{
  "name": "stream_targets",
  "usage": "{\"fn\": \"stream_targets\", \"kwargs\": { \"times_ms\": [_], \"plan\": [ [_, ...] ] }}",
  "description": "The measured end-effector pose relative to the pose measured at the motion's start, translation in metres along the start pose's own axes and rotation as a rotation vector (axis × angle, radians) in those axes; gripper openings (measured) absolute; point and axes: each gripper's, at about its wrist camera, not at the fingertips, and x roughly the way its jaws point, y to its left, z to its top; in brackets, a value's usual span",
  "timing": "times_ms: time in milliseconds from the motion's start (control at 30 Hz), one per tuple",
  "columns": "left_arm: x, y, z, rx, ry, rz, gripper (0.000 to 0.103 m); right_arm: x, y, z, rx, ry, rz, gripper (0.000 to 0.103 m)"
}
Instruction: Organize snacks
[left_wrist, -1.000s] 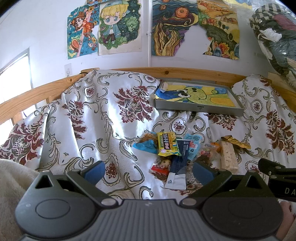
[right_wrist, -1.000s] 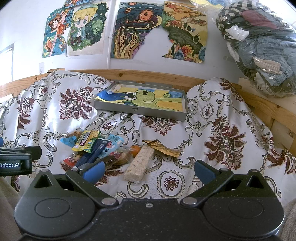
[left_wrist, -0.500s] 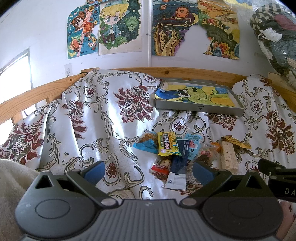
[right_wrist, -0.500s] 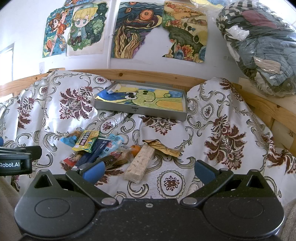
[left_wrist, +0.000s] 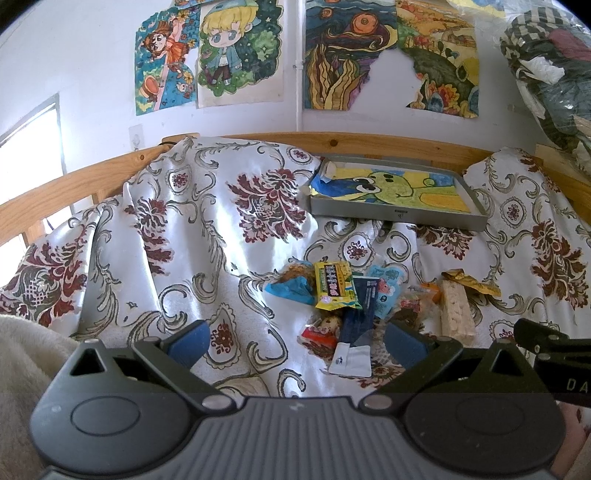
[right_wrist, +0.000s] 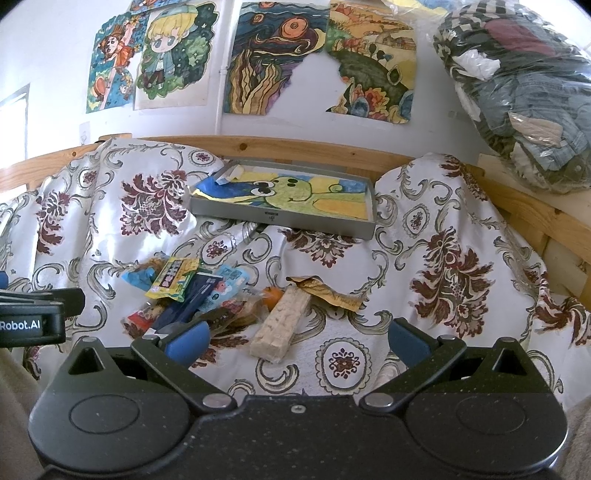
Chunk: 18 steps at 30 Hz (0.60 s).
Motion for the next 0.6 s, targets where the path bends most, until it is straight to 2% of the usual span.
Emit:
{"fn": "stream_targets", "kwargs": {
  "times_ms": [367,600],
  "plan": [
    [-0.0022,0.0004,-0.0019,0.001,0.010,0.000,0.103,0.0010,0.0004,-0.0010,0.009,0.012,0.003,0.102],
    [0.0047,-0.0001,0.0031,-0.011,0.048,-0.011,0.103,0.0085,-0.0025,0.0017,0.033,0.059,0.011,0.102]
  ]
}}
